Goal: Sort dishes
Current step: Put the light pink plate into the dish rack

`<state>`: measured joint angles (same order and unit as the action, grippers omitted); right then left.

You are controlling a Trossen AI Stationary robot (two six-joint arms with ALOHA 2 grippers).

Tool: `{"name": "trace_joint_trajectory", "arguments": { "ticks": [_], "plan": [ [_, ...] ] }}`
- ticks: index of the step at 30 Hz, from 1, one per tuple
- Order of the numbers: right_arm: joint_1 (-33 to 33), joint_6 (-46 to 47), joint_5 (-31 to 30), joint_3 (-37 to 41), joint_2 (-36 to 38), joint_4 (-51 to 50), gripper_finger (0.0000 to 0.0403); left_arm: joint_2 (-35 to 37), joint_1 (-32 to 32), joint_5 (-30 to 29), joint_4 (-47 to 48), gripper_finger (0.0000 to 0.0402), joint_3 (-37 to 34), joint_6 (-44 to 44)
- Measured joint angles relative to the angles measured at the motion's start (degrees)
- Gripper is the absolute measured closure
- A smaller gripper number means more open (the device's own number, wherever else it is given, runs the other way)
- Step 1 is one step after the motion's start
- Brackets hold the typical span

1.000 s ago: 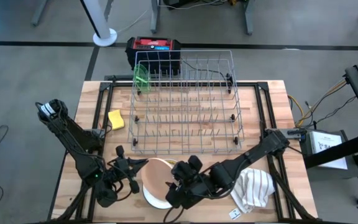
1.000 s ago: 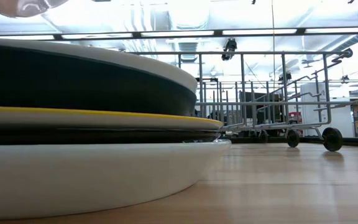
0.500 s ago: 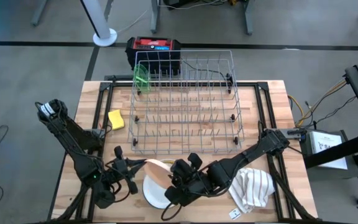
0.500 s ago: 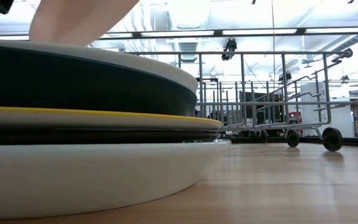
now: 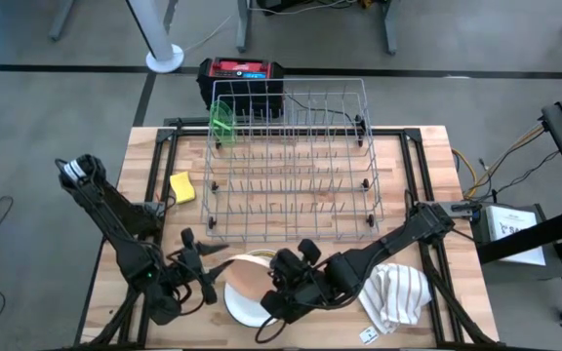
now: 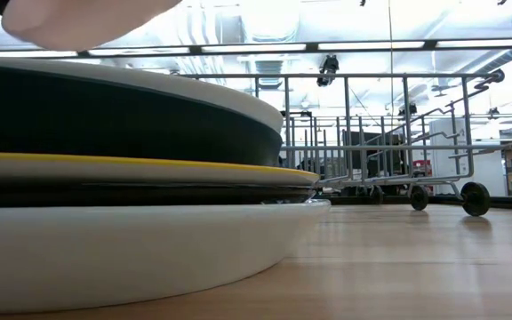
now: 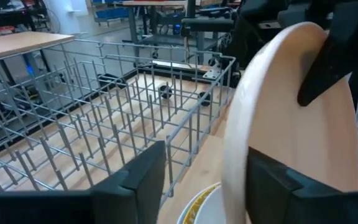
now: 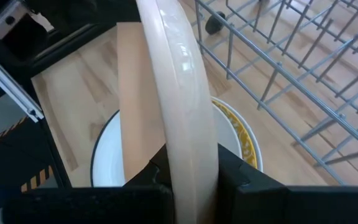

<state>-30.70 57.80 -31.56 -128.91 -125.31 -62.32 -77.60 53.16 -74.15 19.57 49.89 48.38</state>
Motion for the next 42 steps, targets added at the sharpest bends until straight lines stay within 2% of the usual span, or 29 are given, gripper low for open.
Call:
{"name": "trace_joint_trajectory", "arguments": {
  "ticks": [6, 13, 20, 26, 29, 38, 42],
  "plan": [
    [-0.25, -0.17, 0.92, -0.03, 1.73, -0.84, 0.0367, 3.63, 1.26, 3.76, -0.03, 0.0199, 0.00, -3.68],
    [-0.55, 1.05, 1.74, -0.10, 7.29, -7.87, 0.0367, 7.87, 4.36, 7.91, 0.62, 0.0194, -0.02, -8.32],
    [-0.36, 5.38, -10.34, -0.10, 13.18, -18.04, 0.0367, 7.75, 7.92, 8.11, 2.47, 0.0193, -0.71, -12.86],
    [1.53, 6.06, -20.28, -0.10, 17.34, -21.13, 0.0367, 5.41, 7.92, 7.32, 3.01, 0.0193, -1.52, -13.14],
    [3.79, 6.08, -22.96, -0.10, 18.32, -23.01, 0.0367, 4.39, 7.92, 7.21, 3.61, 0.0193, -1.60, -13.20],
    [13.90, 5.51, -22.11, -0.03, 18.78, -27.76, 0.0368, 3.73, 8.07, 6.10, 7.09, 0.0193, -1.62, -13.20],
    [19.09, 2.37, -18.40, -0.03, 18.99, -27.74, 0.0368, 3.75, 8.18, 6.14, 9.48, 0.0193, -1.62, -13.17]
  ]
}}
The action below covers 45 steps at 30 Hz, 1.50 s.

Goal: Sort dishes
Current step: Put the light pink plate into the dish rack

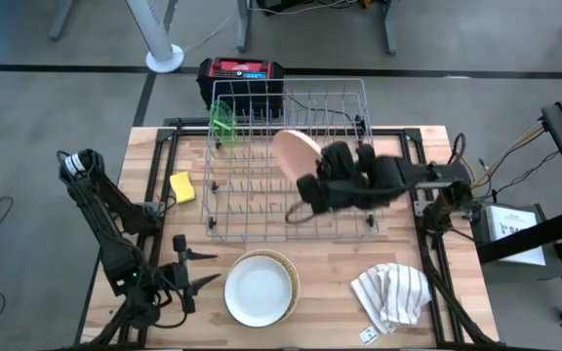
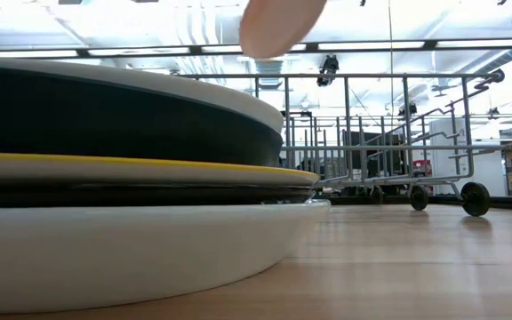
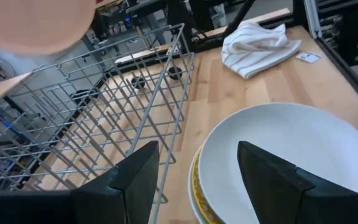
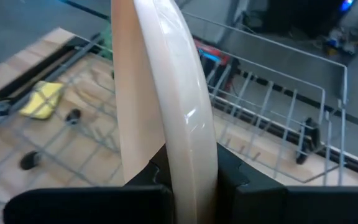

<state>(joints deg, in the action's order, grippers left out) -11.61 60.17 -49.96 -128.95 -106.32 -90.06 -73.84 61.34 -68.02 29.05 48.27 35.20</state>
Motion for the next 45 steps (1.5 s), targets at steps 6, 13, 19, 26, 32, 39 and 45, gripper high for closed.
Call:
{"name": "trace_joint_trajectory", "arguments": {
  "ticks": [6, 13, 19, 26, 32, 39, 45],
  "plan": [
    [7.86, -4.37, 5.60, 0.00, 0.06, -0.02, 0.0368, 0.07, 0.02, 0.01, 4.15, 0.0193, 0.00, 1.02],
    [16.00, -10.49, 13.29, 0.00, 0.06, 0.02, 0.0368, 0.07, 0.11, 0.06, 10.16, 0.0193, 0.00, 6.72],
    [22.86, -14.83, 18.50, 0.01, 0.06, 0.02, 0.0368, 0.04, 0.13, 0.07, 11.46, 0.0193, 0.00, 7.76],
    [32.07, -19.61, 20.40, 0.11, 0.17, 0.04, 0.0368, 0.04, 0.13, 1.48, 12.57, 0.0193, 0.00, 7.78],
    [38.19, -21.72, 19.51, 0.13, 0.30, 0.07, 0.0368, 0.04, 0.13, 1.56, 14.24, 0.0193, 0.00, 7.56],
    [43.11, -23.75, 15.88, 0.79, -0.08, 0.03, 0.0368, 0.00, 0.13, 2.81, 18.67, 0.0193, 0.00, 7.82],
    [46.14, -24.36, 14.83, 3.35, -0.66, 0.04, 0.0368, 0.00, 0.10, 2.73, 20.37, 0.0193, 0.00, 7.95]
  ]
}}
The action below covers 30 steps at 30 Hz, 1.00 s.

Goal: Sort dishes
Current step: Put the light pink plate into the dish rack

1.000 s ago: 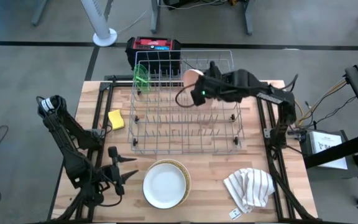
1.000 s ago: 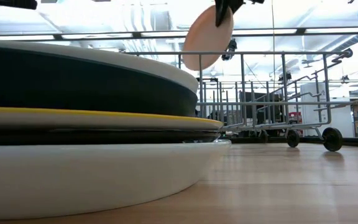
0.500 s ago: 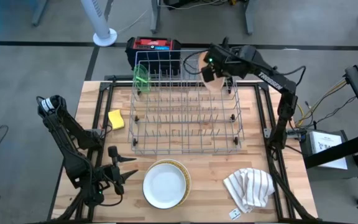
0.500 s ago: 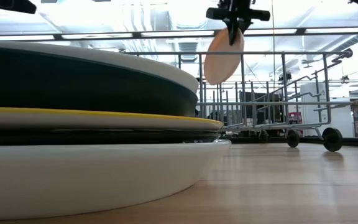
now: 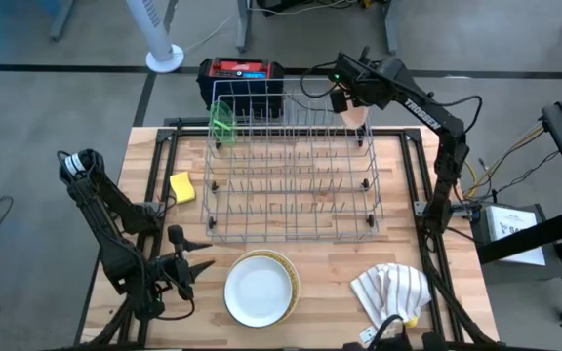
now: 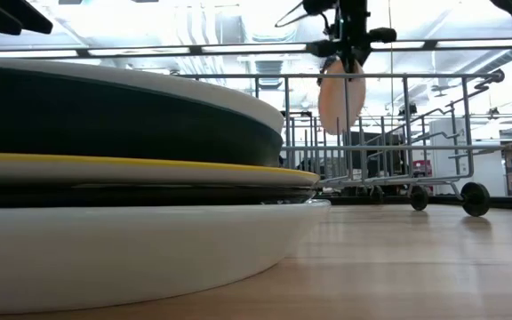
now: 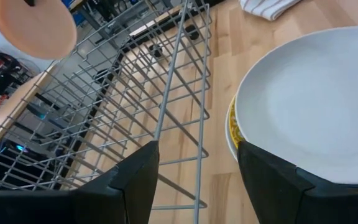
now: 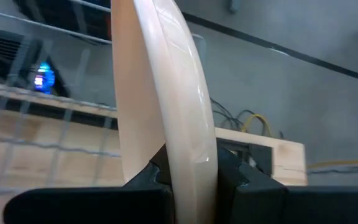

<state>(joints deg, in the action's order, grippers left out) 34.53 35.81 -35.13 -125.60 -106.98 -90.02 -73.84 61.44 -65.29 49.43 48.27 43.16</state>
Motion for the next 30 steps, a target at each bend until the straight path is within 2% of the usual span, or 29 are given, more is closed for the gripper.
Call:
{"name": "trace_joint_trajectory", "arguments": {
  "ticks": [5, 9, 21, 30],
  "plan": [
    [1.28, 0.04, -0.45, 2.96, 0.00, 0.13, 0.0368, 0.00, -0.01, 0.00, 1.59, 0.0193, 0.00, 1.34],
    [1.66, -0.39, 2.23, 4.58, 0.00, 1.95, 0.0368, 0.00, -0.04, -0.21, 2.45, 0.0193, 0.00, 2.29],
    [1.66, -1.86, 3.71, 4.70, 0.00, 9.93, 0.0368, 0.00, -0.04, -1.36, 2.56, 0.0193, 0.00, 3.45],
    [1.12, 0.47, 4.21, 6.46, 0.00, 10.06, 0.0368, 0.00, -0.04, -1.69, 2.59, 0.0193, 0.00, 3.48]
  ]
}}
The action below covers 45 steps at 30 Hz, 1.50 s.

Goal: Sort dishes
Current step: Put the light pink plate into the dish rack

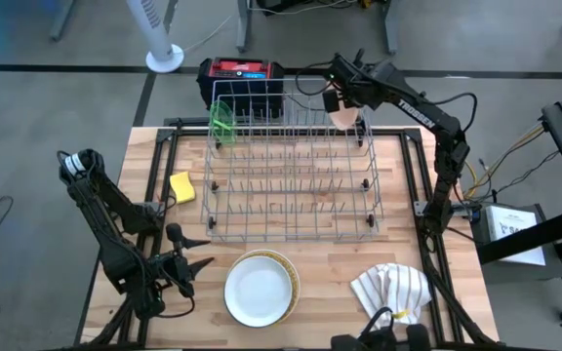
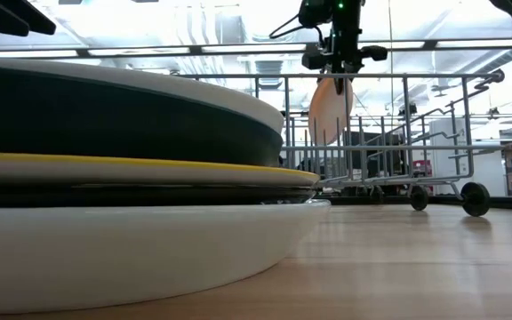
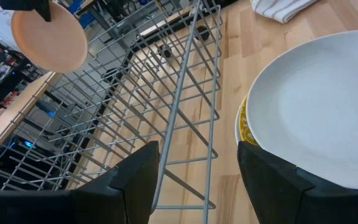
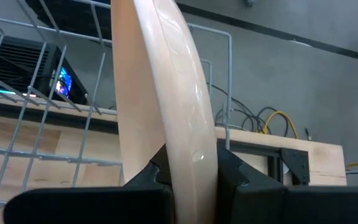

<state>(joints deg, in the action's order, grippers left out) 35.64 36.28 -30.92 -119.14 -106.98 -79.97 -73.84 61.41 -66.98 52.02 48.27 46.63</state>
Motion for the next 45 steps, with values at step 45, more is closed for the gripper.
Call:
{"name": "trace_joint_trajectory", "arguments": {
  "ticks": [45],
  "plan": [
    [0.14, -27.57, -1.68, -2.44, 3.15, 9.42, 0.0368, 0.31, -3.72, -3.71, 0.52, 0.0193, 0.03, 0.37]
  ]
}}
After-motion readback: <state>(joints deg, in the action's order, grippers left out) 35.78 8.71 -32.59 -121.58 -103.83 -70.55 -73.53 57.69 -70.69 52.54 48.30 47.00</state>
